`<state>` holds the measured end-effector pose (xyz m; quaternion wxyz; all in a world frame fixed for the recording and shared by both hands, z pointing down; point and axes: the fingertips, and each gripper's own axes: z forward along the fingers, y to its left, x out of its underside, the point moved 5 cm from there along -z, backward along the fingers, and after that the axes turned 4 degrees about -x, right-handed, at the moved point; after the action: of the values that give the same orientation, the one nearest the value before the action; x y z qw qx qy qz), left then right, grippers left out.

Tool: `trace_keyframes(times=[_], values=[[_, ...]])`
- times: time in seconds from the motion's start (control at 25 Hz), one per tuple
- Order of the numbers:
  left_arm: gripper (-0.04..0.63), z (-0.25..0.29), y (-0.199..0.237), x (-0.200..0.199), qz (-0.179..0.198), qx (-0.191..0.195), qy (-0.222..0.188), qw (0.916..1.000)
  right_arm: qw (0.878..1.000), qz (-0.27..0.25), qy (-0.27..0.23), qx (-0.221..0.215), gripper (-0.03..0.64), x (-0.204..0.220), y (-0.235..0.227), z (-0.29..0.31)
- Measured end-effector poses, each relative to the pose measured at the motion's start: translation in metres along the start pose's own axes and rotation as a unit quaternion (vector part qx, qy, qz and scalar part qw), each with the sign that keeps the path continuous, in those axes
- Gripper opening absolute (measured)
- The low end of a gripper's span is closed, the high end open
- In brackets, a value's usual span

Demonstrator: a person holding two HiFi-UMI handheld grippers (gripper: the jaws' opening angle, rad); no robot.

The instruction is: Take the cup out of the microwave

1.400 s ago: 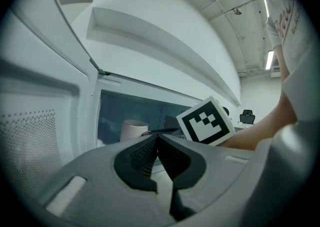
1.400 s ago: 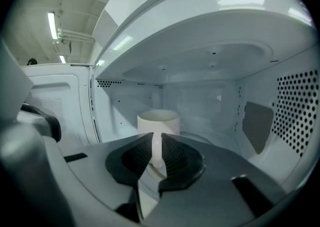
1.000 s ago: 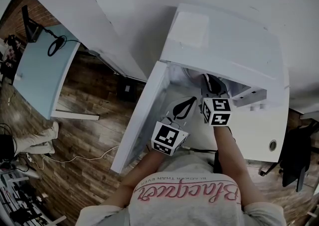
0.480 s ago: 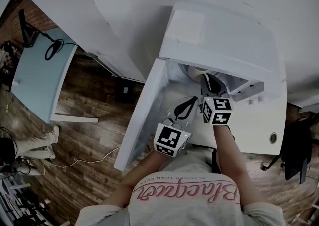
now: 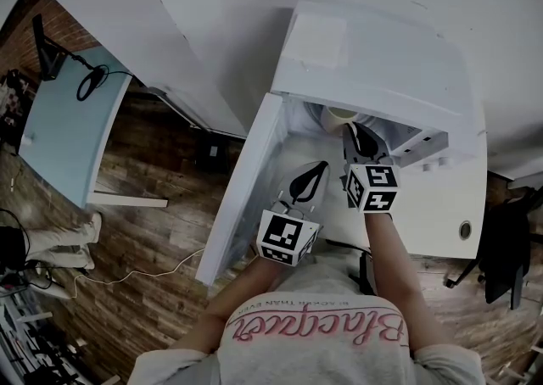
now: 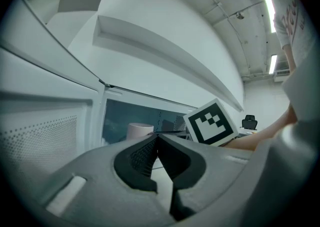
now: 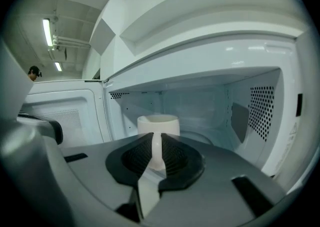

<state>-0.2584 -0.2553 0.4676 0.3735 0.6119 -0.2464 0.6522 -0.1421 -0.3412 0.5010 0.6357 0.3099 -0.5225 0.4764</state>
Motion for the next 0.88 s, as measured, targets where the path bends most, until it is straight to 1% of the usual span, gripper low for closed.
trace_keyframes(times=[0.32,0.88], values=[[0.006,-0.011,-0.002,-0.001,-0.003,-0.011,-0.006,0.9999,1.000,0.002,-0.009,-0.005,0.054,0.000,0.006,-0.014],[0.006,-0.022,-0.020,-0.002,0.004,-0.018,-0.005,0.9998,0.999,0.003,-0.015,-0.030,0.054,0.000,0.015,-0.042]])
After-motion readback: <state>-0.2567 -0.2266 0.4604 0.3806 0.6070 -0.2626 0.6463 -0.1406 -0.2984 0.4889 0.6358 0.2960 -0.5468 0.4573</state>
